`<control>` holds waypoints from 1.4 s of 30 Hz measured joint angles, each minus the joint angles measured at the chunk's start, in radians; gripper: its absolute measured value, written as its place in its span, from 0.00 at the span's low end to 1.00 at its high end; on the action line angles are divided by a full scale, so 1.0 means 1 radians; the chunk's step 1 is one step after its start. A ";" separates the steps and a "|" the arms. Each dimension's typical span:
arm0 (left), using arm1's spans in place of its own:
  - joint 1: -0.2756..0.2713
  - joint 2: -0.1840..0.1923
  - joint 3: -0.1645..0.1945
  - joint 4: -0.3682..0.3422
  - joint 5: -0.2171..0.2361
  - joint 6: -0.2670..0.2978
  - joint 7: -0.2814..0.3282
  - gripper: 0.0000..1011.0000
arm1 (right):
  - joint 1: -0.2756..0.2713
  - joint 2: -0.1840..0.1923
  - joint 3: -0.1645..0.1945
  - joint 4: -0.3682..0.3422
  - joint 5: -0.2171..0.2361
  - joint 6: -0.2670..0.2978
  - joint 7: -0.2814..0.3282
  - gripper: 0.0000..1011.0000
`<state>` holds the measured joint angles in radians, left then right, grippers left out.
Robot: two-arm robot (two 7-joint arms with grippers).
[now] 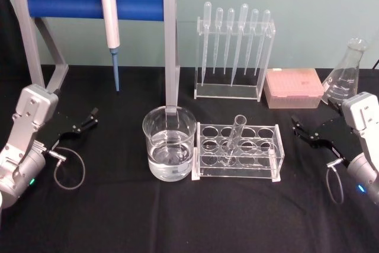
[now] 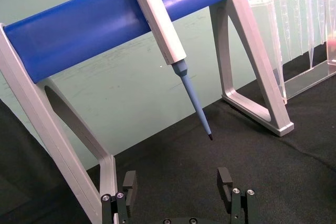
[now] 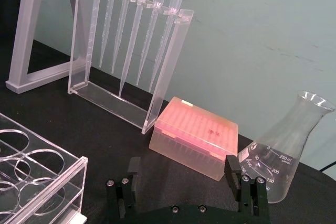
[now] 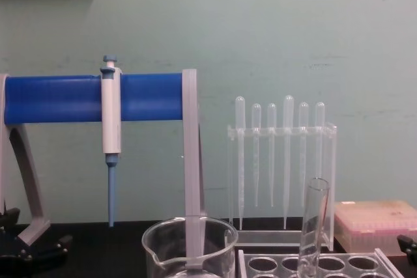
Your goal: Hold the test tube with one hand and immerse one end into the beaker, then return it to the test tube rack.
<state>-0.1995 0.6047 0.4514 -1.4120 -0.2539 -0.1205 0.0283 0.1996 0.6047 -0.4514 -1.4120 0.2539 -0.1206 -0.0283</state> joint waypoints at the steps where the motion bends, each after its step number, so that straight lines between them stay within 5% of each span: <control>1: 0.000 0.000 0.000 0.000 0.000 0.000 0.000 0.99 | 0.000 0.000 0.000 0.000 0.000 0.000 0.000 0.99; 15: 0.000 0.000 0.000 0.000 0.000 0.000 0.000 0.99 | 0.000 0.000 0.000 0.000 0.000 0.000 0.000 0.99; 31: 0.000 0.000 0.000 0.000 0.000 0.000 0.000 0.99 | -0.055 0.017 0.083 -0.124 0.008 0.012 0.021 0.99; 42: 0.000 0.000 0.000 0.000 0.000 0.000 0.000 0.99 | -0.166 0.064 0.172 -0.277 0.092 0.039 0.093 0.99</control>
<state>-0.1995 0.6047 0.4514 -1.4120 -0.2539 -0.1206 0.0283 0.0337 0.6691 -0.2797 -1.6888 0.3458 -0.0817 0.0645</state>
